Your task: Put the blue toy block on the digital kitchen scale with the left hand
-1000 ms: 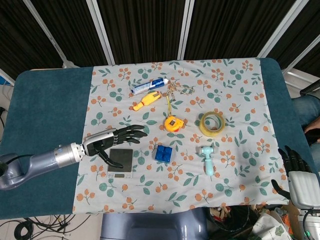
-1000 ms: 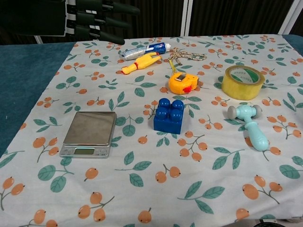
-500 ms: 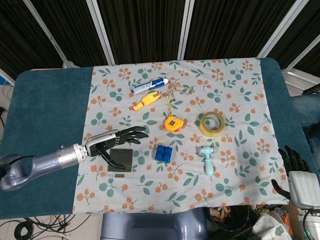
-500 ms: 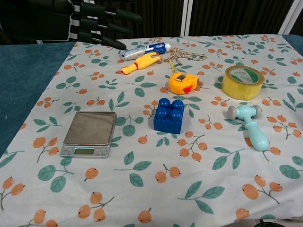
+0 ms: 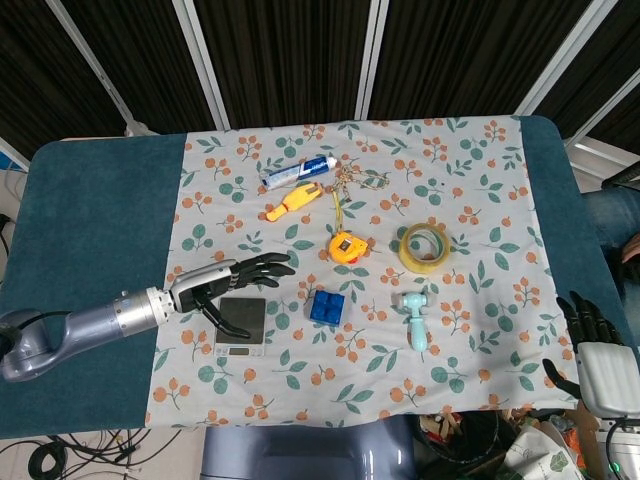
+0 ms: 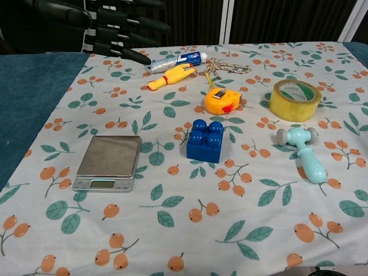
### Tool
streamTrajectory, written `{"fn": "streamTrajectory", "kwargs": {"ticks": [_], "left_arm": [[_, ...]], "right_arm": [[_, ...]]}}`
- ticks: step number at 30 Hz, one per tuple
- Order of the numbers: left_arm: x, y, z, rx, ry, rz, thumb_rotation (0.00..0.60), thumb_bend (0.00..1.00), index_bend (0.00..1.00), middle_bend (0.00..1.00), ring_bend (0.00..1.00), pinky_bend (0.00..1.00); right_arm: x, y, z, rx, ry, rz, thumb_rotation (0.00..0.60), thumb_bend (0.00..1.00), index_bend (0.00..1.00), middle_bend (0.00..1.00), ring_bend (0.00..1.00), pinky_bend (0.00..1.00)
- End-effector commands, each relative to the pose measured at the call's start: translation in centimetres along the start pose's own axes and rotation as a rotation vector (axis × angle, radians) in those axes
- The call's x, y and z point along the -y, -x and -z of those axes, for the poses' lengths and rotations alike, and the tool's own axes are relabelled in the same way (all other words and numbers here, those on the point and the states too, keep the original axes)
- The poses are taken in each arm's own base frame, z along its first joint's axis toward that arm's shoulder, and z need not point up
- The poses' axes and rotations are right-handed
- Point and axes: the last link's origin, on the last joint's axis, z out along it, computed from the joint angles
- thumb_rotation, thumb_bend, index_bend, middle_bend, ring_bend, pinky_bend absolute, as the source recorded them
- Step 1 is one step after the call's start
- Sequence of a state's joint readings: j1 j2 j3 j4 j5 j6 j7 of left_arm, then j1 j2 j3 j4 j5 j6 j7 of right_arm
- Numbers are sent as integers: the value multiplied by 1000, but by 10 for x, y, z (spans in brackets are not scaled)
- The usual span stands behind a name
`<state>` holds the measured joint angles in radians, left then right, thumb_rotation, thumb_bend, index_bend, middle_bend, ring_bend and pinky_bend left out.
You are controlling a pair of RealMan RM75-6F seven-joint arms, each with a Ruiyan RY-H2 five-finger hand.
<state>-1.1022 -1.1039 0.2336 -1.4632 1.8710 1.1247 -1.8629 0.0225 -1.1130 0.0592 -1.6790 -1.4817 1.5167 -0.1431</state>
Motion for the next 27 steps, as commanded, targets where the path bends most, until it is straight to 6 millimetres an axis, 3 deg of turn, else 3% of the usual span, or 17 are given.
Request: {"fn": "streamTrajectory", "kwargs": {"ticks": [1, 6, 9, 13, 17, 21, 27], "left_arm": [[-1, -2, 7, -7, -8, -79, 600, 9, 31, 75, 26, 97], [1, -8, 28, -55, -61, -343, 600, 38, 20, 99, 56, 155], [6, -2, 48, -126, -86, -485, 600, 175, 2, 178, 187, 354], [19, 24, 84, -189, -175, -498, 600, 241, 0, 334, 402, 617], [35, 41, 129, -297, -316, -661, 600, 318, 18, 504, 561, 734], [66, 65, 159, -468, -434, -841, 600, 388, 66, 618, 652, 800], [122, 98, 165, -438, -579, -713, 600, 476, 52, 674, 704, 830]], "right_arm": [[0, 0, 0, 0, 1, 0, 600, 200, 0, 0, 54, 183], [-1, 0, 0, 2, 3, 0, 600, 199, 0, 0, 54, 183], [-1, 1, 0, 5, 9, 1, 600, 199, 0, 0, 54, 183], [-1, 1, 0, 6, 21, -5, 600, 200, 0, 0, 54, 183], [-1, 1, 0, 7, 23, -4, 600, 199, 0, 0, 54, 183], [0, 1, 0, 7, 20, -3, 600, 199, 0, 0, 54, 183], [2, 2, 0, 8, 19, -4, 600, 199, 0, 0, 54, 183]]}}
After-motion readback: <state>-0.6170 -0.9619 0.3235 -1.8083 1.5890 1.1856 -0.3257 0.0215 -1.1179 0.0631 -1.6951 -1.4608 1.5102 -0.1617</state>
